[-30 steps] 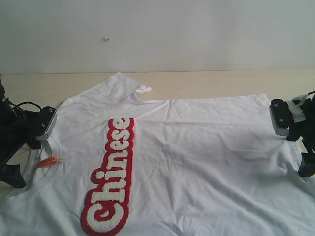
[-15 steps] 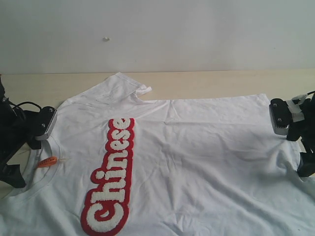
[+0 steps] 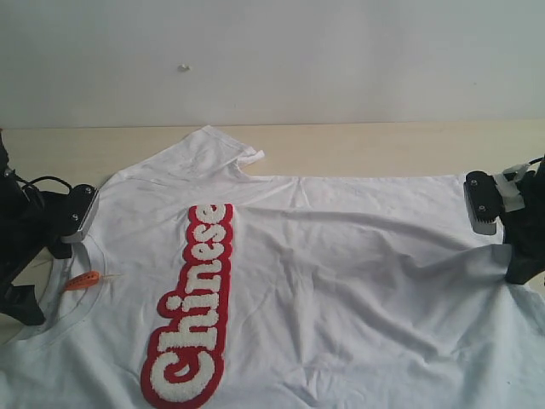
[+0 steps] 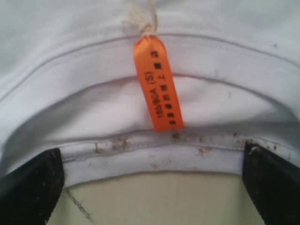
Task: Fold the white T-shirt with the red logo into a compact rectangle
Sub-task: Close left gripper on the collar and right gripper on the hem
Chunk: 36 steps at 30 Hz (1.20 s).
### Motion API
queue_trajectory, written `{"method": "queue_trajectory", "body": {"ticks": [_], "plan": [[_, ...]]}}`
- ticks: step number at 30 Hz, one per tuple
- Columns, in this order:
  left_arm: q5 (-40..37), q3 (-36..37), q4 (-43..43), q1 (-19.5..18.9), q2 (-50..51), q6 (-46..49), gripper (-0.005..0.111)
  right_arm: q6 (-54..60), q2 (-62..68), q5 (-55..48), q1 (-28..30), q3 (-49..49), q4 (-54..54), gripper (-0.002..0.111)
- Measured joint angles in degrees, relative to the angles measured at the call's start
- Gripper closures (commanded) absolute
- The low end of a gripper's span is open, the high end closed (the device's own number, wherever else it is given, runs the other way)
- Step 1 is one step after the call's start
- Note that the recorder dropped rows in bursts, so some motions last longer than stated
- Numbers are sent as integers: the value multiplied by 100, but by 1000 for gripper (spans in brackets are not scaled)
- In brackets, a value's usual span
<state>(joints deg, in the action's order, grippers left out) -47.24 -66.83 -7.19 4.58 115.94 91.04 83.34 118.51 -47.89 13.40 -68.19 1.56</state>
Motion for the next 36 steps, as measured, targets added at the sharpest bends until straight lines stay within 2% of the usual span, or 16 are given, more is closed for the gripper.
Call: {"method": "queue_trajectory", "body": {"ticks": [5, 10, 36], "plan": [[0, 0, 0, 0, 0, 0, 1, 0, 0, -10, 0, 0, 0, 82], [0, 0, -12, 0, 0, 0, 1, 0, 0, -10, 0, 0, -86, 108], [11, 0, -33, 0, 0, 0, 1, -13, 0, -10, -21, 0, -156, 108]]}}
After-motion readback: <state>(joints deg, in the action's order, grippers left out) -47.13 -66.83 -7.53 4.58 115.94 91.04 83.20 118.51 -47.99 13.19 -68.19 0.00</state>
